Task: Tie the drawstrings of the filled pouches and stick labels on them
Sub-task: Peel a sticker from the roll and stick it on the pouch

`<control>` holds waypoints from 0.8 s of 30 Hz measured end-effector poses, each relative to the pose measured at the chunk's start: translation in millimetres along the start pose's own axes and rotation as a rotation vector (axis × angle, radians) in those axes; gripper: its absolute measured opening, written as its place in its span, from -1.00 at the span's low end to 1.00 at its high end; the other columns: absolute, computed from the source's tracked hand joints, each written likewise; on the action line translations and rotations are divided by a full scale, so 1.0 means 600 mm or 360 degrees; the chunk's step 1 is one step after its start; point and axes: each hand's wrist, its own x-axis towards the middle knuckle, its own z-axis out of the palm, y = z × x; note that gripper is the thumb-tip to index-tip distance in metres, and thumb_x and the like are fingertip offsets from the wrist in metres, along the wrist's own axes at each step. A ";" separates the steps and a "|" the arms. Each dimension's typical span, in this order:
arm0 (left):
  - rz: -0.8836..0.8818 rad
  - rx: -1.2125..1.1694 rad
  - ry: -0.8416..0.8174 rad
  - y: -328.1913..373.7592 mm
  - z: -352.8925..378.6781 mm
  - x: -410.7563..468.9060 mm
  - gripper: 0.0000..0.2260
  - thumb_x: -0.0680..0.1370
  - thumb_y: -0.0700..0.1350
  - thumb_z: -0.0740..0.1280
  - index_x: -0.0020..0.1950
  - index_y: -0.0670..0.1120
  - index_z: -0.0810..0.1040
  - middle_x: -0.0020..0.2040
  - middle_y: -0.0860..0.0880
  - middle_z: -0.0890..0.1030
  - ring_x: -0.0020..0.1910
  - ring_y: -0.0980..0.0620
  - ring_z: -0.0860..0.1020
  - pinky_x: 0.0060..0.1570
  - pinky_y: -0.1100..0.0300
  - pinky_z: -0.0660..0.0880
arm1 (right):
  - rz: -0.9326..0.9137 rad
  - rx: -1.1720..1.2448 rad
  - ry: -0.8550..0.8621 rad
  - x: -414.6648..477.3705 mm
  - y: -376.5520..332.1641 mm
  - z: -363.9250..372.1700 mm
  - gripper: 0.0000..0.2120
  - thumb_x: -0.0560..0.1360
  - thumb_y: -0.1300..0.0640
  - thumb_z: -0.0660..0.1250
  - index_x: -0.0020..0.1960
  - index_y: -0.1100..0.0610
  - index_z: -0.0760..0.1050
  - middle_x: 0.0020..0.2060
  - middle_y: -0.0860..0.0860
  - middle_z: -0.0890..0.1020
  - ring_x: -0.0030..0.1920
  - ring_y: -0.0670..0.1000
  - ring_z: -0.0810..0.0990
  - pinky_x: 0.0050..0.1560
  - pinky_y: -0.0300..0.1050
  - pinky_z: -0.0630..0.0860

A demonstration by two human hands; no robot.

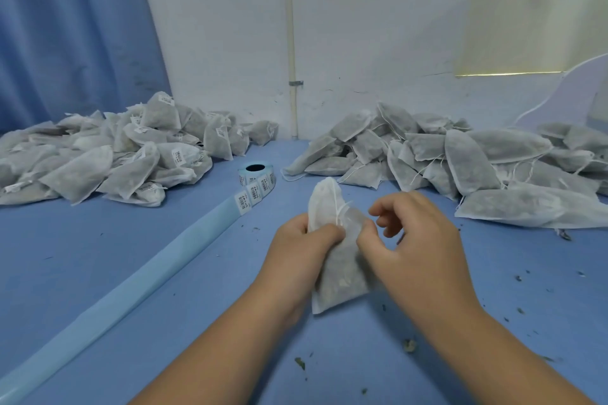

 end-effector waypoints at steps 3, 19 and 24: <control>0.0050 0.0040 -0.0010 0.000 0.002 -0.004 -0.88 0.47 -0.23 0.34 -0.04 -0.26 0.59 -0.23 -0.14 0.62 -0.23 -0.05 0.58 -0.17 0.05 0.50 | -0.0088 -0.0101 0.0047 -0.005 -0.006 0.006 -0.92 0.38 0.13 0.38 -0.17 0.02 0.49 -0.25 -0.14 0.49 -0.24 -0.13 0.45 -0.19 -0.18 0.43; 0.0127 0.0064 0.0003 0.000 0.006 -0.008 -0.63 0.32 -0.06 0.34 -0.01 -0.30 0.55 -0.17 -0.17 0.63 -0.20 -0.03 0.56 -0.15 0.05 0.48 | 0.0107 0.0262 0.0203 0.006 -0.003 -0.009 -0.82 0.35 0.29 0.38 -0.20 0.02 0.53 -0.30 -0.11 0.56 -0.23 -0.17 0.51 -0.23 -0.46 0.37; 0.0077 -0.0008 -0.0012 -0.002 0.008 -0.011 -0.76 0.42 -0.14 0.36 -0.03 -0.29 0.57 -0.17 -0.22 0.64 -0.19 -0.06 0.59 -0.13 0.04 0.51 | -0.0125 0.0013 0.0277 0.001 -0.006 -0.008 -0.85 0.36 0.31 0.37 -0.16 0.08 0.52 -0.31 -0.08 0.50 -0.22 -0.12 0.44 -0.24 -0.41 0.35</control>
